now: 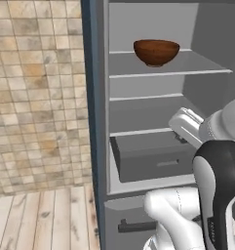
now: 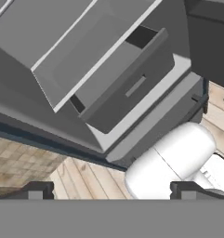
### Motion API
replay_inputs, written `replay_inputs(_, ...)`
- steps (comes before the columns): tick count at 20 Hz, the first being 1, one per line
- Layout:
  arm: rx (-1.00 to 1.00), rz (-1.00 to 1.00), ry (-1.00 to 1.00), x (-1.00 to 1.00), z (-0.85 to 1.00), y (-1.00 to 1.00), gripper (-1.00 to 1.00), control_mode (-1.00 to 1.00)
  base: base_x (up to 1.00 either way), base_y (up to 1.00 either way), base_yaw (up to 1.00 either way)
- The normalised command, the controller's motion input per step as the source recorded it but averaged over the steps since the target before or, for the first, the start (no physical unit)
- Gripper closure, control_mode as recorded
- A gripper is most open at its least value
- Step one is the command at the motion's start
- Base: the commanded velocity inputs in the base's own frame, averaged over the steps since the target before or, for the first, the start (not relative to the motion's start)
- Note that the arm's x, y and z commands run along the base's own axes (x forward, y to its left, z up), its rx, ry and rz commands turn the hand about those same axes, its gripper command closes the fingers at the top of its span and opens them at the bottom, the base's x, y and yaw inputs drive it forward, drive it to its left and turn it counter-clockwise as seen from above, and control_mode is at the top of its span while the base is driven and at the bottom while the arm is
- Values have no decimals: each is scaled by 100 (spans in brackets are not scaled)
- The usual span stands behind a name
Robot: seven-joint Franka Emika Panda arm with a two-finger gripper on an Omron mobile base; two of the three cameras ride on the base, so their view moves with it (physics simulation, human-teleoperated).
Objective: Place the bowl with the lemon and mushroom on the top shelf of the fridge. Place the bowl with the chicken drumstick and steak on the second highest shelf of the fridge.
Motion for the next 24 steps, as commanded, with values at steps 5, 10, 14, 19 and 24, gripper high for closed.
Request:
replay_inputs(5,0,0,0,0,0,0,-100,100,-96,5,0)
replay_inputs(10,0,0,0,0,0,0,-100,100,-100,0,0)
replay_inputs(14,0,0,0,0,0,0,-100,100,-100,0,0)
replay_inputs(19,0,0,0,0,0,0,-100,100,-100,0,0)
replay_inputs(24,0,0,0,0,0,0,-100,100,-88,-34,-8)
